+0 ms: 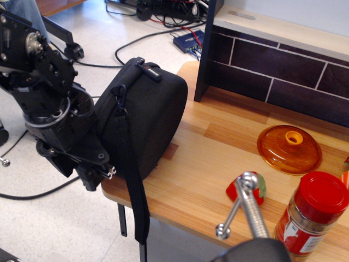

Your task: Unzip zipper bag

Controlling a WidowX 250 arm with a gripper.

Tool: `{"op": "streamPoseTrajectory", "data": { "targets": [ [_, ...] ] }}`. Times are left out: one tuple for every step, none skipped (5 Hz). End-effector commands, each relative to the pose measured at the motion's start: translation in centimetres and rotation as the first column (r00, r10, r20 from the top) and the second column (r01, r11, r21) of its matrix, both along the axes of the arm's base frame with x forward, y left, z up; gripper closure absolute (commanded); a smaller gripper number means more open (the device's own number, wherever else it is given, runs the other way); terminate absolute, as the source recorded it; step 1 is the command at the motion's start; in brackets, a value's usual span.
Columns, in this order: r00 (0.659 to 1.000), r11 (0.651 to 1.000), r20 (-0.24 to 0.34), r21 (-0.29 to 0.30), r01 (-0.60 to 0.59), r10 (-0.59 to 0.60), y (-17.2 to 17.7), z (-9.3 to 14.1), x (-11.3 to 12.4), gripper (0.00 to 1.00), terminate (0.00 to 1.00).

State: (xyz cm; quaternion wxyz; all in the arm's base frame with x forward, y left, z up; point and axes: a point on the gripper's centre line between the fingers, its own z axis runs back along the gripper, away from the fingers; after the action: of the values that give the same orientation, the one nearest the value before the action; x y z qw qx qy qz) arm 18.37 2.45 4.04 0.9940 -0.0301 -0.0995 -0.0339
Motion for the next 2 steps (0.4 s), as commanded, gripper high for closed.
{"op": "streamPoseTrajectory", "data": {
  "targets": [
    [0.998, 1.000, 0.060, 0.006, -0.025, 0.025, 0.3, 0.5, 0.8, 1.00, 0.00],
    [0.991, 1.000, 0.130, -0.012, -0.021, 0.022, 0.2, 2.1, 1.4, 1.00, 0.00]
  ]
}}
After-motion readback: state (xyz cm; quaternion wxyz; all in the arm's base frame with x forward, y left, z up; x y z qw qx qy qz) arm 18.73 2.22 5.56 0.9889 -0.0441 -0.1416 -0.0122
